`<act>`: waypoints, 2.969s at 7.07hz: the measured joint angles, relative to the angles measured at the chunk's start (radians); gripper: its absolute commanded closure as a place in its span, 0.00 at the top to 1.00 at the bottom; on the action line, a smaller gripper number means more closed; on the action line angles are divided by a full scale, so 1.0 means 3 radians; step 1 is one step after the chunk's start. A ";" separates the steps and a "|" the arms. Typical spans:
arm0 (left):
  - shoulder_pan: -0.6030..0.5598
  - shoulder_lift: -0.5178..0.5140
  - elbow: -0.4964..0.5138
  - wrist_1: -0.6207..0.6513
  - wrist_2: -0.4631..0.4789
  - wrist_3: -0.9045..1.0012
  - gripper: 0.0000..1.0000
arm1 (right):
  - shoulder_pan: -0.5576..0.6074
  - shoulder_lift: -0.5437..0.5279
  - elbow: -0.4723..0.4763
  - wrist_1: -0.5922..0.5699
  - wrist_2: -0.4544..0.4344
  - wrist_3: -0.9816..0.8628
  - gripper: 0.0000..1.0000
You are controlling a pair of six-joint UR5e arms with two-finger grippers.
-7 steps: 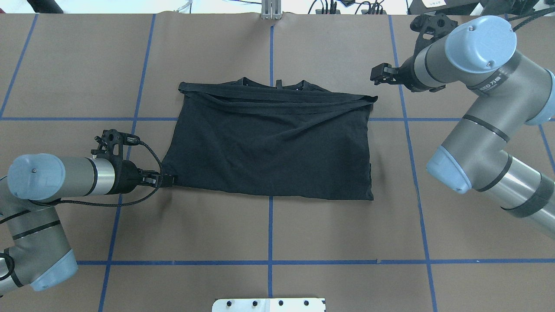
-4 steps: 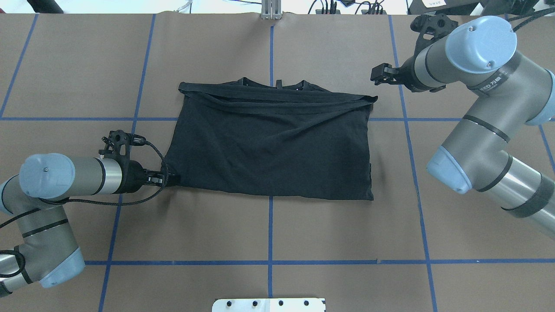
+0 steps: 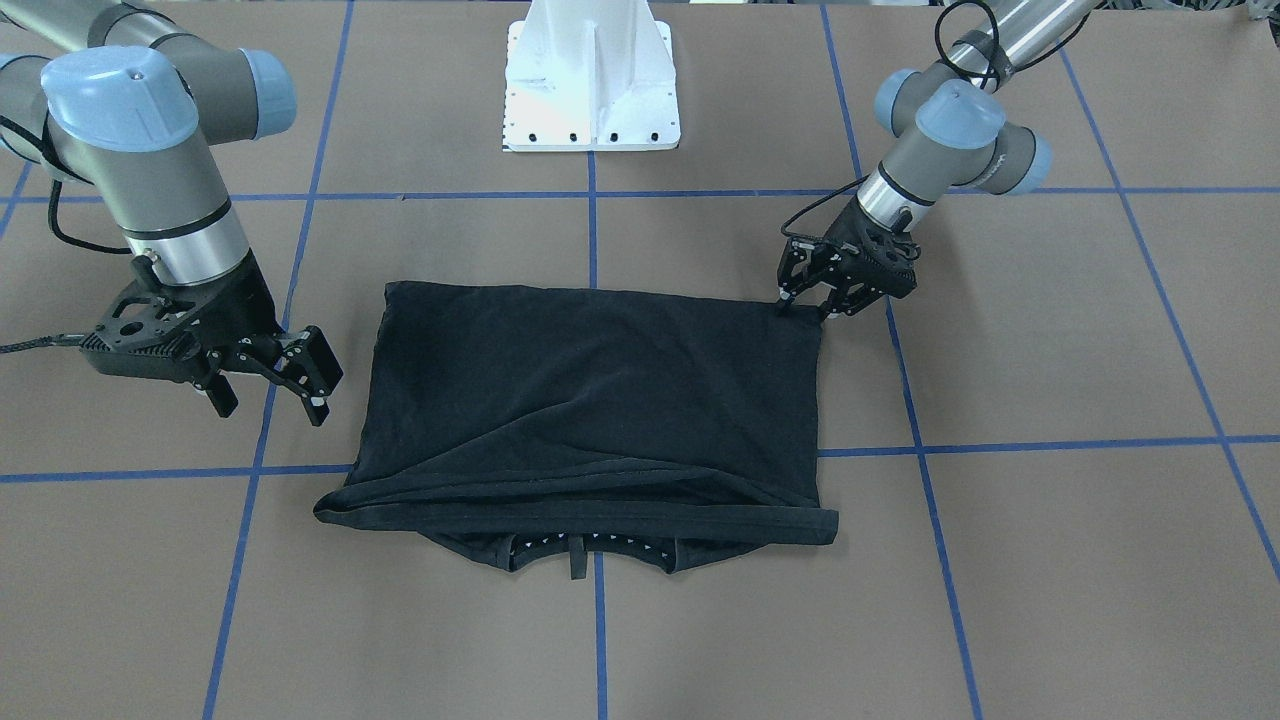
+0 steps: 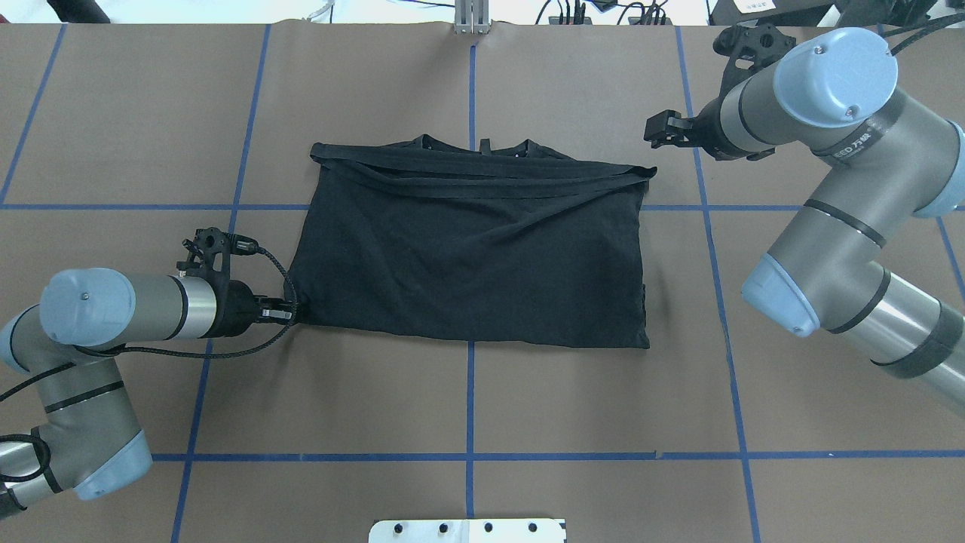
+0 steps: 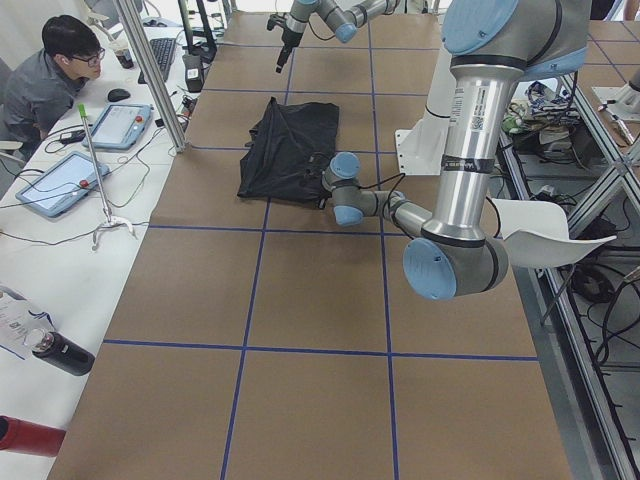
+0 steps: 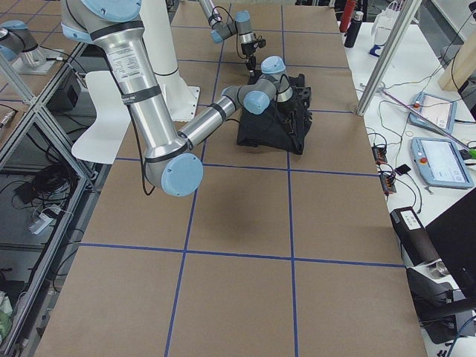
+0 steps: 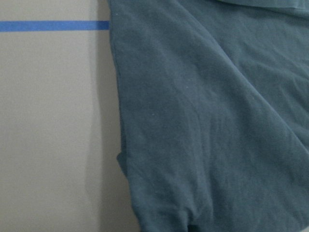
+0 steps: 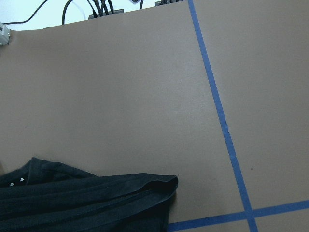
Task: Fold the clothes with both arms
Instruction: 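Lower the left gripper and pinch the folded shirt's side edge, then drag the shirt's side edge with the left gripper away from the robot, then move the right gripper over to the shirt's edge near the collar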
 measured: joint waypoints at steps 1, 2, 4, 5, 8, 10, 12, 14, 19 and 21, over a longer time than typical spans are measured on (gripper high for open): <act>0.0000 0.0018 -0.0036 -0.0012 -0.0008 0.0004 0.00 | 0.0000 0.0000 -0.0002 0.0000 0.0000 0.0000 1.00; -0.0006 0.0034 -0.0078 -0.0018 -0.0021 0.0019 0.00 | 0.0000 -0.0001 -0.0002 0.0000 0.0001 0.0000 1.00; -0.0124 0.0041 -0.0073 0.0006 -0.0027 0.0316 0.00 | -0.0003 -0.0001 0.0003 0.0000 0.0008 0.0000 1.00; -0.0333 0.0032 0.0012 0.0018 -0.0028 0.0617 0.00 | -0.0006 -0.0001 0.0004 0.0000 0.0011 0.0000 1.00; -0.1113 -0.0368 0.0901 0.0005 -0.0075 0.1531 0.00 | -0.0028 0.0003 0.0006 0.0000 0.0012 0.0000 1.00; -0.1484 -0.0973 0.1845 -0.0014 -0.0097 0.2031 0.00 | -0.0048 0.0008 0.0025 0.0000 0.0007 0.0003 1.00; -0.1598 -0.1285 0.2287 -0.0043 -0.0108 0.2166 1.00 | -0.0091 0.0021 0.0072 -0.0003 0.0002 0.0005 1.00; -0.1733 -0.1276 0.2343 -0.0281 -0.0353 0.2202 1.00 | -0.0188 0.0089 0.0048 -0.0011 -0.0026 0.0029 1.00; -0.2022 -0.0947 0.2133 -0.0665 -0.1003 0.2370 1.00 | -0.0497 0.1110 -0.1051 0.0164 -0.0248 0.0733 0.95; -0.2024 -0.0899 0.2079 -0.0672 -0.1008 0.2353 1.00 | -0.0679 0.1383 -0.1528 0.0467 -0.0462 0.1078 0.83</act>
